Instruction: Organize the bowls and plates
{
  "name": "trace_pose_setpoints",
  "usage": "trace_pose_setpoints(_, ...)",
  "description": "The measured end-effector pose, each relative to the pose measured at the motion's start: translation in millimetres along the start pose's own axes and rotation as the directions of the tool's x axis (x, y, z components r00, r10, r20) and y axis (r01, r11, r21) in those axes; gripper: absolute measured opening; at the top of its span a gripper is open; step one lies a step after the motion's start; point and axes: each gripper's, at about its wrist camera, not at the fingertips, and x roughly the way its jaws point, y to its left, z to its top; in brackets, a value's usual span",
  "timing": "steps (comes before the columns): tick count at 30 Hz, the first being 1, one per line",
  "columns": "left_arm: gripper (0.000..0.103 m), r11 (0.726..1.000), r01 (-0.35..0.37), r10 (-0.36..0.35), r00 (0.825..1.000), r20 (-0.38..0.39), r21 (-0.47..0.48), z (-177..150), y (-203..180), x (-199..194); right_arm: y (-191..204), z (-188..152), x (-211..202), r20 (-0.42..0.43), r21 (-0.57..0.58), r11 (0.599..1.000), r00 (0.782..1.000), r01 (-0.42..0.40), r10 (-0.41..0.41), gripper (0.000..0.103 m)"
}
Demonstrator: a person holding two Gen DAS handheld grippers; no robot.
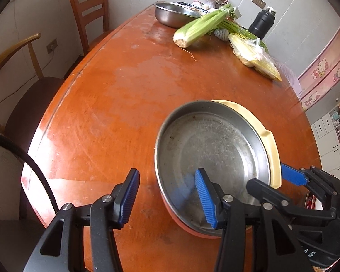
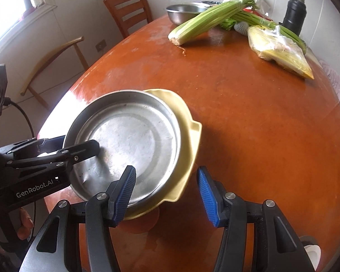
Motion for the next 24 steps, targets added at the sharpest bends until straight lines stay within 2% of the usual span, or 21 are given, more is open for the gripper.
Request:
trace_pose_setpoints(10,0.05,0.999,0.007,-0.007,1.0,-0.014,0.031,2,-14,7,-3,-1,4,-0.017,-0.005,1.0,1.0,0.005,-0.005,0.057)
trace_pose_setpoints(24,0.051,0.999,0.016,-0.015,1.0,-0.025,0.043,5,-24,11,-8,-5,6,-0.025,-0.025,0.998,0.998,0.059,-0.059,0.057)
